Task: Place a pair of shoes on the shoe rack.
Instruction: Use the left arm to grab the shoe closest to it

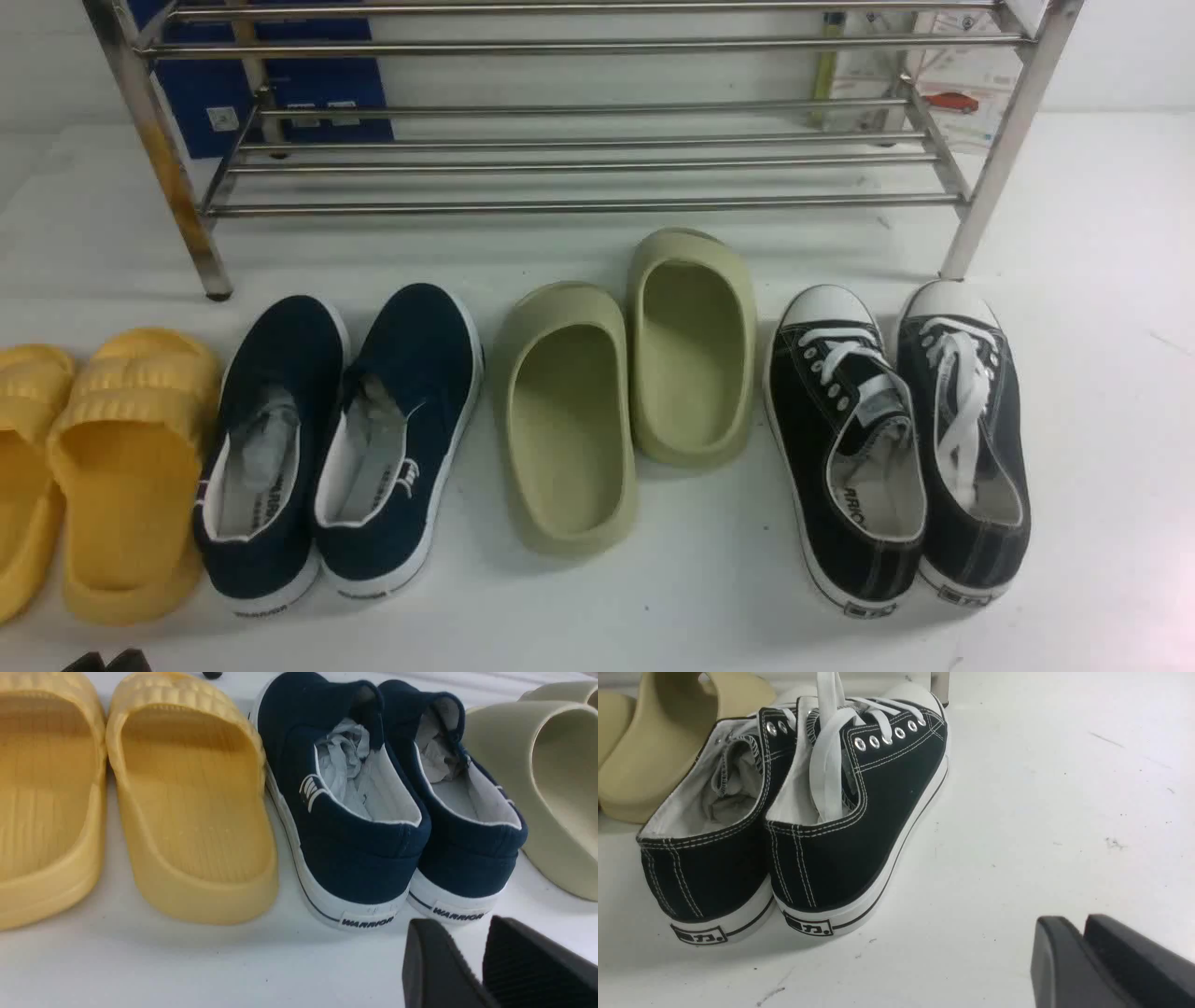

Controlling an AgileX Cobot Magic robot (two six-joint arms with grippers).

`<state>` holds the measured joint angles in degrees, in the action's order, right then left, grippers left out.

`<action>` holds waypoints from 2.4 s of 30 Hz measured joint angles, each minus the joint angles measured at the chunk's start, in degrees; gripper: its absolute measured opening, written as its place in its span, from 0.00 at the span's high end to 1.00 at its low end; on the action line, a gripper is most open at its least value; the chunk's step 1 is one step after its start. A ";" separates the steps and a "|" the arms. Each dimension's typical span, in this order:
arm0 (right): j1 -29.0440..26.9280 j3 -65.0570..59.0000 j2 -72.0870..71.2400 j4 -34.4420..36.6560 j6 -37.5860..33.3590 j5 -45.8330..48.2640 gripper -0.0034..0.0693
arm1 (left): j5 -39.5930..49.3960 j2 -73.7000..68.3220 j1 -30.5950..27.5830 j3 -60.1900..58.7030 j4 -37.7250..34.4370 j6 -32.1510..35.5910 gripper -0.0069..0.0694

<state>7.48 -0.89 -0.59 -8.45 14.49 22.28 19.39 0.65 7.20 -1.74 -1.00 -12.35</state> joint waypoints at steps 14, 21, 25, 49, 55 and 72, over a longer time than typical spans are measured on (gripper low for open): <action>0.00 0.00 0.00 0.00 0.00 0.00 0.78 | -0.93 0.00 0.00 0.00 -1.36 0.00 0.64; 0.00 0.00 0.00 0.00 0.00 0.00 0.78 | -6.97 0.00 0.00 0.00 -5.95 0.00 0.64; 0.00 0.00 0.00 0.00 0.00 0.00 0.78 | -17.09 0.00 0.00 0.00 -12.87 0.00 0.63; 0.00 0.00 0.00 0.00 0.00 0.00 0.76 | 15.26 -30.74 0.00 49.29 -13.43 0.12 0.61; 0.00 0.00 0.00 0.00 0.00 0.00 0.75 | 25.54 -44.27 0.00 49.12 -13.45 0.12 0.60; 0.00 0.00 0.00 0.00 0.00 0.00 0.72 | 23.51 -77.94 0.00 49.12 2.89 -21.94 0.60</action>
<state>7.48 -0.89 -0.59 -8.45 14.49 22.28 42.91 -77.29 7.20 47.39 1.89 -34.29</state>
